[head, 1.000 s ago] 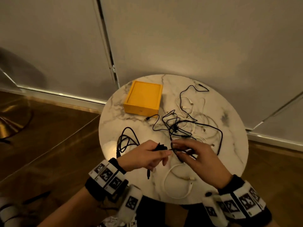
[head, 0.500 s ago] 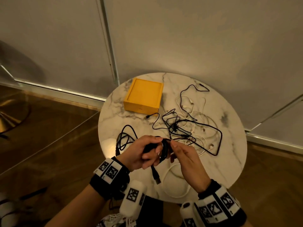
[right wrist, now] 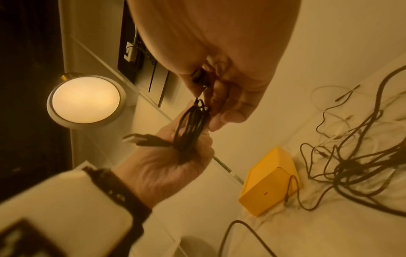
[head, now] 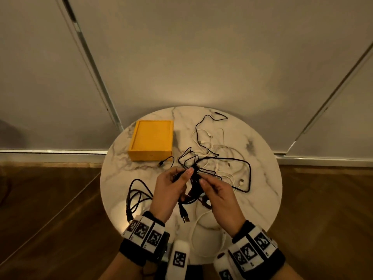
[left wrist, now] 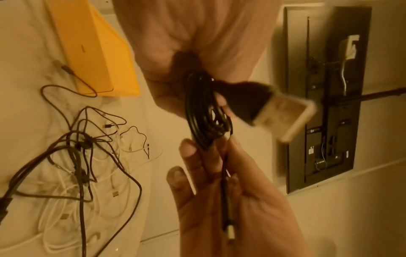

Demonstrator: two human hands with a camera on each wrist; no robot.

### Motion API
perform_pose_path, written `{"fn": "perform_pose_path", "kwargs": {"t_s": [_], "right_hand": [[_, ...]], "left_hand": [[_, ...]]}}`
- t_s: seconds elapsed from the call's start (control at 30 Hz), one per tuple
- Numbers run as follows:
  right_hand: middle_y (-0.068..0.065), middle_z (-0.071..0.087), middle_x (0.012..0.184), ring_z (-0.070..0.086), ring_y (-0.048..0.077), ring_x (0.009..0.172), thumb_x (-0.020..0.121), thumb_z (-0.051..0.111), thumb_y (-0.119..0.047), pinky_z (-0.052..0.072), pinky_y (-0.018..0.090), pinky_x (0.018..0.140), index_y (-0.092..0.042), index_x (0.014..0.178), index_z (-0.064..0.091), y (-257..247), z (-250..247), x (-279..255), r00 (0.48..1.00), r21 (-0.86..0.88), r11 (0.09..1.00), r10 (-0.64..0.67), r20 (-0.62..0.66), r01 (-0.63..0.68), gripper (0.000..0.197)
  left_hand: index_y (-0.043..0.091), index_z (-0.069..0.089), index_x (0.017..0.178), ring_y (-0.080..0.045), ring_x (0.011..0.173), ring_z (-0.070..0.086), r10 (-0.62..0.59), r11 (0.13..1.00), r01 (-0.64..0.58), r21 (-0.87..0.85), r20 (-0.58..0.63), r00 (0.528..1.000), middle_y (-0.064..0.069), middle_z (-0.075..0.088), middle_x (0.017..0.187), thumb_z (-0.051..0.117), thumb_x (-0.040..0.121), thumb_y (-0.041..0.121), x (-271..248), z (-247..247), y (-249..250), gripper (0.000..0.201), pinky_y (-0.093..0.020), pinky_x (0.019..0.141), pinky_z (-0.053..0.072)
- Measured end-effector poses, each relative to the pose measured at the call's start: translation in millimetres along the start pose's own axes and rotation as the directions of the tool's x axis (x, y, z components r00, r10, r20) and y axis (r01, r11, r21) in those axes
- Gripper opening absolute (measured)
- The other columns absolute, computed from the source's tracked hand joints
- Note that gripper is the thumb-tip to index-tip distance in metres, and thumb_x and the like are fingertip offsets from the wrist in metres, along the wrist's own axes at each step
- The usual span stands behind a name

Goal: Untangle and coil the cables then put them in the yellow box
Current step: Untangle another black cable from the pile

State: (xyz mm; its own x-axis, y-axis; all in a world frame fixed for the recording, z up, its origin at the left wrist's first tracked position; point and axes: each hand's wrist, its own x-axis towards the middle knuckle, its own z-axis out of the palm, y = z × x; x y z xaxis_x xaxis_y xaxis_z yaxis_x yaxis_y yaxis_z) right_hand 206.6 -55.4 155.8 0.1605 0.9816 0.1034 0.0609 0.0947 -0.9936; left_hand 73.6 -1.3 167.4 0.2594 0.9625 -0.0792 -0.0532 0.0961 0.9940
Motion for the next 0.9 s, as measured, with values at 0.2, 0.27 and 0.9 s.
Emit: {"fn": "perform_pose_path", "kwargs": {"t_s": [0.2, 0.27, 0.9], "right_hand": [[-0.011, 0.065, 0.087, 0.060, 0.005, 0.081, 0.093, 0.059, -0.026, 0.045, 0.023, 0.069, -0.017, 0.089, 0.066, 14, -17, -8, 0.983, -0.358, 0.917, -0.185, 0.014, 0.177, 0.011], [-0.005, 0.056, 0.094, 0.055, 0.008, 0.080, 0.090, 0.061, -0.033, 0.043, 0.021, 0.066, -0.021, 0.092, 0.071, 15, -27, -5, 0.951, -0.616, 0.729, -0.287, 0.118, 0.297, 0.017], [0.015, 0.072, 0.072, 0.070, 0.023, 0.057, 0.079, 0.065, 0.006, 0.058, 0.029, 0.052, 0.005, 0.088, 0.064, 2, -17, 9, 0.942, 0.386, 0.863, 0.333, 0.051, -0.325, 0.009]], "left_hand": [[0.015, 0.058, 0.072, -0.010, 0.040, 0.020, -0.013, 0.999, 0.012, 0.030, 0.039, 0.999, 0.005, 0.027, 0.046, 0.066, 0.085, 0.032, 0, -4, 7, 0.023, -0.021, 0.042, 0.020], [0.014, 0.057, 0.073, -0.011, 0.041, 0.019, -0.025, 0.998, 0.021, 0.057, 0.053, 0.998, 0.004, 0.025, 0.048, 0.065, 0.089, 0.026, -2, -9, 9, 0.022, -0.022, 0.042, 0.018], [0.015, 0.057, 0.077, -0.011, 0.044, 0.033, 0.107, 0.959, -0.142, 0.244, 0.151, 0.983, 0.001, 0.036, 0.054, 0.053, 0.096, 0.027, -2, -6, 8, 0.023, -0.028, 0.043, 0.034]]}}
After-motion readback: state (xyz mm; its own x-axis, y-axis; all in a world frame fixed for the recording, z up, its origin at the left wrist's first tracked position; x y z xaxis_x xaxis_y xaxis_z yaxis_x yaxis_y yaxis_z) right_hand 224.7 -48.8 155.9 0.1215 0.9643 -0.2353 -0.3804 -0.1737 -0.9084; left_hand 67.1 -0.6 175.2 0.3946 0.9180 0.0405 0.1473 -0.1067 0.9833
